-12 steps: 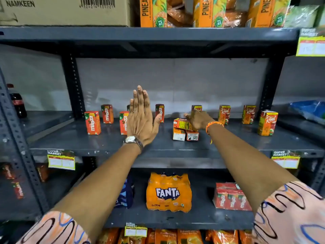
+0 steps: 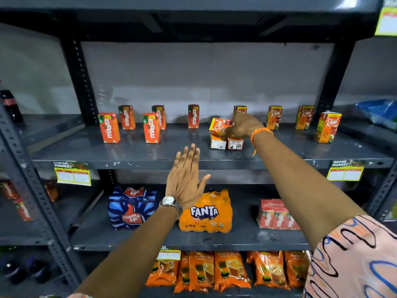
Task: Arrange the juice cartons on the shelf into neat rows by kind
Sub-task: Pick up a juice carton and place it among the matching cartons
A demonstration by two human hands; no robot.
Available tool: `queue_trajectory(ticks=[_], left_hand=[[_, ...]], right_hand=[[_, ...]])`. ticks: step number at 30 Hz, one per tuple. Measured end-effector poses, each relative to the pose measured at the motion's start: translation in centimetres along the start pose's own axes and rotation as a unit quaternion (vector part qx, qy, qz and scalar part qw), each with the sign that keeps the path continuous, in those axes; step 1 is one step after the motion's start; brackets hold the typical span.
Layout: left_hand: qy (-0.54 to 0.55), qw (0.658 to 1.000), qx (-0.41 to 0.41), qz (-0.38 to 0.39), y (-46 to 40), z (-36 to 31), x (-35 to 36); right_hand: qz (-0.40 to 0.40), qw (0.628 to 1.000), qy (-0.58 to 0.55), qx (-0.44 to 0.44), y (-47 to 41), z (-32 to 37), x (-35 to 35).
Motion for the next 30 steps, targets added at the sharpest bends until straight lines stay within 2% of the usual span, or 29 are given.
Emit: queue_trajectory(ticks=[3,6,8,12,15,19,24,30], left_hand=[[-0.019,1.0,-0.008,-0.016,-0.2,0.0,-0.1],[-0.04,0.999,-0.011,-0.029,-0.4,0.0,0.2],[-0.052,0.997,-0.019,-0.046,-0.3,0.0,0.8],[-0.07,0.992,-0.057,-0.084,-0.9,-0.6,1.8],[-0.092,0.988,-0.068,-0.1,-1.3,-0.7,2.3],[-0.107,0.985,-0.067,-0.121,-1.5,-0.6,2.6],[-0.091,0.978,-0.059,-0.18,-1.5,-0.4,3.1],[-0.09,0.976,-0.061,-0.191,-1.3,-0.5,3.2]], right_hand=[[0.031,0.998,-0.049,0.012,0.7,0.4,-1.2],[0.026,0.995,-0.085,0.041,1.5,0.0,-1.9],[0.016,0.98,-0.193,0.056,1.6,-0.8,-1.7],[0.016,0.879,-0.474,0.057,3.7,-1.7,-1.8],[0.005,0.825,-0.565,0.024,6.3,-1.9,-2.9],[-0.031,0.78,-0.625,-0.011,9.3,-2.1,-4.8],[-0.06,0.766,-0.639,-0.038,14.2,-2.8,-7.0],[-0.076,0.747,-0.658,-0.061,20.3,-3.9,-7.5]])
Point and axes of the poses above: each hand's wrist, its own y-axis away from the middle knuckle, its own x-axis out of the palm, z = x × y, the point moved 2 cm from there along -y, towards the middle knuckle, and after that the axes turned 2 degrees about y, right-handed, at the moved point
